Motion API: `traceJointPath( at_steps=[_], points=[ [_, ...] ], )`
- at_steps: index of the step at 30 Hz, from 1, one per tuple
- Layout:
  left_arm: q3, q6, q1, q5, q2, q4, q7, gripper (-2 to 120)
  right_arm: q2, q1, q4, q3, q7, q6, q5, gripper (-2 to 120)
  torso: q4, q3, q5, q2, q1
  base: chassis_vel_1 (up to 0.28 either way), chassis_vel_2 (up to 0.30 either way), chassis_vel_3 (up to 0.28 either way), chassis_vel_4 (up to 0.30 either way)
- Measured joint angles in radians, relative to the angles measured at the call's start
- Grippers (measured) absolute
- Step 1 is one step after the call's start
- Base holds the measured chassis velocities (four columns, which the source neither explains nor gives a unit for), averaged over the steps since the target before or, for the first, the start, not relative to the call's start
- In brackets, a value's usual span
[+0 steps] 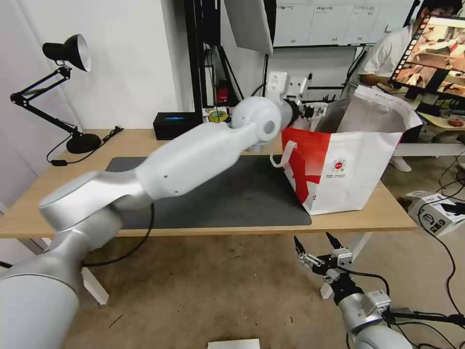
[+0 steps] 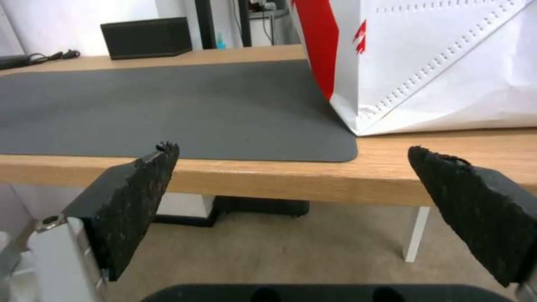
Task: Pick up the trash from the table and place it into the takeout bag.
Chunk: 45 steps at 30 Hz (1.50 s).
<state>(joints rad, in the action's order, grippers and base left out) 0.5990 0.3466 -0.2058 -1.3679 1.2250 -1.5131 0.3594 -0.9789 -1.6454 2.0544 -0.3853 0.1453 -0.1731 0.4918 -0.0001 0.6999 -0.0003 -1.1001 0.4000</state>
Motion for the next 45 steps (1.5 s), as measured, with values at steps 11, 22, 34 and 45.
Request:
traceJointPath(
  at_steps=[11,22,34,45],
  points=[
    [-0.175,-0.040,0.218,0.033,-0.287,-0.202,-0.077,100,0.000,0.000,0.000,0.000,0.000,0.000,0.000,100,0.0004,0.000,-0.0002,0.000,0.000,0.000,0.000,0.000,0.000],
    [-0.429,-0.062,0.554,0.086,-0.511,-0.366,-0.138,100,0.000,0.000,0.000,0.000,0.000,0.000,0.000,100,0.0000,0.000,0.0000,0.000,0.000,0.000,0.000,0.000,0.000],
    [-0.874,-0.180,1.124,0.284,-0.622,-0.472,-0.213,100,0.000,0.000,0.000,0.000,0.000,0.000,0.000,100,0.0000,0.000,0.0001,0.000,0.000,0.000,0.000,0.000,0.000],
    [-1.113,-0.306,1.441,0.467,-0.505,-0.474,-0.238,100,0.000,0.000,0.000,0.000,0.000,0.000,0.000,100,-0.0002,0.000,0.0006,0.000,0.000,0.000,0.000,0.000,0.000]
  ],
)
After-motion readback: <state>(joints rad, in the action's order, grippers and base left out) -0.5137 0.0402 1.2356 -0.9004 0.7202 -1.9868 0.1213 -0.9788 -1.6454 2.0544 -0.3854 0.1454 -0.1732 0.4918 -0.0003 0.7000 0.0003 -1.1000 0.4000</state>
